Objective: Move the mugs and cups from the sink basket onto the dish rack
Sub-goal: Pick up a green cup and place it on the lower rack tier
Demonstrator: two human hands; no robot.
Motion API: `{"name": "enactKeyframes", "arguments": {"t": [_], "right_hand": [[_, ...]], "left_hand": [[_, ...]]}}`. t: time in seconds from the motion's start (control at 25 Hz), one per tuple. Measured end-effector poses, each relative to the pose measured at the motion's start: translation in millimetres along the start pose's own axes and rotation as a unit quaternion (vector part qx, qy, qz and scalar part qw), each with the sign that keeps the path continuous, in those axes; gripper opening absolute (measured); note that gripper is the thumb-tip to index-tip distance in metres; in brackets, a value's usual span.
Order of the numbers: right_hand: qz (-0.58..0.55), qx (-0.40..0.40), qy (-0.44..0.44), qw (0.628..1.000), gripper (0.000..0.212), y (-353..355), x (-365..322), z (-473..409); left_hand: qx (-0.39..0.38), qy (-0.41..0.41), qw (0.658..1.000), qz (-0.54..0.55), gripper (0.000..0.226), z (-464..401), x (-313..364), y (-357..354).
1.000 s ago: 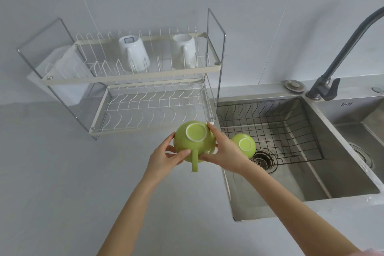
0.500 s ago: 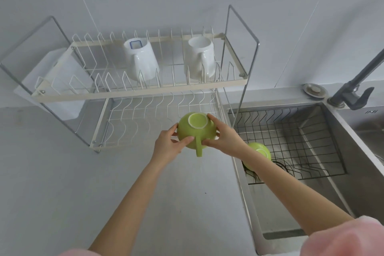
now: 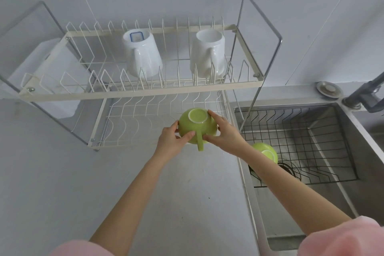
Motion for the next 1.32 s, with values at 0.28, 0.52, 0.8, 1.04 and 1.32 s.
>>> {"name": "enactKeyframes", "arguments": {"t": [0.28, 0.52, 0.8, 1.04, 1.32], "right_hand": [[0.033, 0.026, 0.034, 0.999, 0.078, -4.2, -0.8, 3.9], [0.033, 0.034, 0.022, 0.999, 0.075, -4.7, -3.0, -14.2], [0.021, 0.046, 0.015, 0.999, 0.074, -0.5, -4.2, -36.0], [0.025, 0.050, 0.018, 0.998, 0.074, -0.7, -2.7, -39.0], [0.058, 0.038, 0.011, 0.998, 0.075, 2.3, -4.3, -40.9]], "left_hand": [[-0.016, -0.053, 0.995, -0.078, 0.070, -0.3, 7.1, 3.6], [-0.042, -0.077, 0.985, -0.147, 0.078, -17.6, 13.6, 11.7], [-0.024, -0.090, 0.989, -0.112, 0.076, -40.8, 17.6, 8.8], [-0.032, -0.084, 0.989, -0.116, 0.076, -46.3, 19.2, 9.8], [-0.051, -0.087, 0.985, -0.143, 0.076, -47.8, 24.6, 11.6]]}}
Point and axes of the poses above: each hand's wrist, its own z-axis away from the middle knuckle, its own y-axis out of the back of the hand, x = y × z, the point moved 2 cm from there along -z, towards the middle knuckle, and after that the axes turned 10 degrees about z, right-handed, at the moved point
